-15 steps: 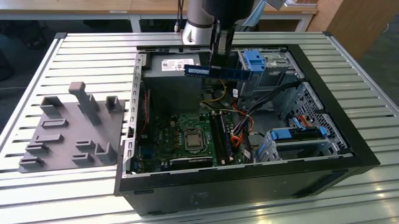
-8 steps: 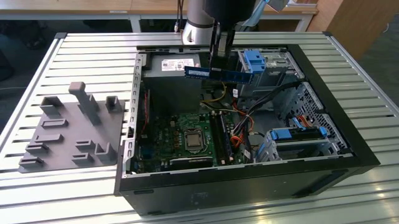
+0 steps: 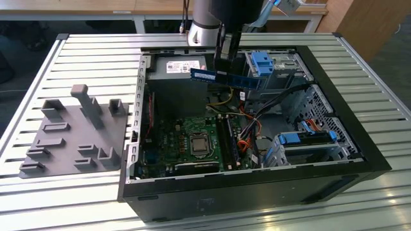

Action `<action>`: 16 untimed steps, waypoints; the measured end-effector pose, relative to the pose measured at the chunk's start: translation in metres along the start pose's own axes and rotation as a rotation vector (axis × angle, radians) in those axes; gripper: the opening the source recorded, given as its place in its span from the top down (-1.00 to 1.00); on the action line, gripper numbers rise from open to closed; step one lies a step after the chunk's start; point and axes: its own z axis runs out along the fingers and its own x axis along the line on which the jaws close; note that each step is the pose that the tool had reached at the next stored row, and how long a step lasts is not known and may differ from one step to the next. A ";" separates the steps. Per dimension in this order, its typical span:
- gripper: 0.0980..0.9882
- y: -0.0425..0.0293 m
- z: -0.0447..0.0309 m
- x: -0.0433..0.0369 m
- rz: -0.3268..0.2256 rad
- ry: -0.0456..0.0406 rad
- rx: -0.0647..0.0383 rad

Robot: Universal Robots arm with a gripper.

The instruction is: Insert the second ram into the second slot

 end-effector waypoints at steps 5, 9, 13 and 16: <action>0.91 0.0000 0.0016 -0.0001 0.064 0.0085 0.002; 0.91 -0.0001 0.0028 -0.0001 0.114 0.0154 0.003; 0.91 -0.0001 0.0033 -0.0001 0.148 0.0234 0.006; 0.91 -0.0001 0.0041 -0.0001 0.179 0.0284 0.008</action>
